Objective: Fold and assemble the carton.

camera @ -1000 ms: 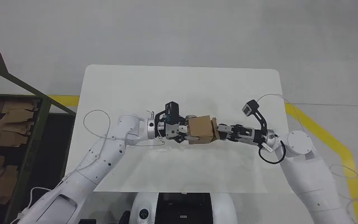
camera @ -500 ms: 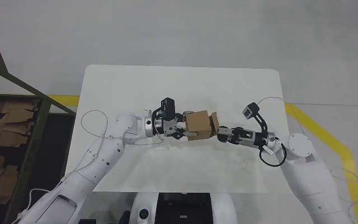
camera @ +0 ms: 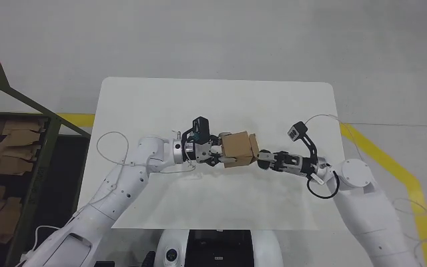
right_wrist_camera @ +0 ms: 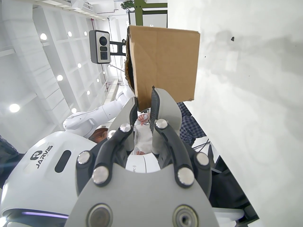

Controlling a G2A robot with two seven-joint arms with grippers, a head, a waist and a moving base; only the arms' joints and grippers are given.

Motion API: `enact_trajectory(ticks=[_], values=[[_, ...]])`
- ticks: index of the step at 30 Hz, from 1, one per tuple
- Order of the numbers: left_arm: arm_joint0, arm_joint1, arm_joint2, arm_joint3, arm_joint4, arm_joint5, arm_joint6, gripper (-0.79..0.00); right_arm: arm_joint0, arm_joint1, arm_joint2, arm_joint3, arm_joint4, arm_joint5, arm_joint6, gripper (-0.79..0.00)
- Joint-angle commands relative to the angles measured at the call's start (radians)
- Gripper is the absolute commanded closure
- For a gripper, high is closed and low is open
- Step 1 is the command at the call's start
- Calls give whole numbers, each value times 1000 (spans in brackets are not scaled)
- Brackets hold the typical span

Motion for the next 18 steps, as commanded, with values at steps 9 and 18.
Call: enact_trajectory(ticks=[9, 18], values=[[2, -2, -1, -6, 12, 1, 0, -382, 11, -1, -15, -8, -11, 6, -13, -83], [1, -3, -1, -11, 27, 4, 2, -382, 28, -4, -31, -9, -14, 6, -28, -37]])
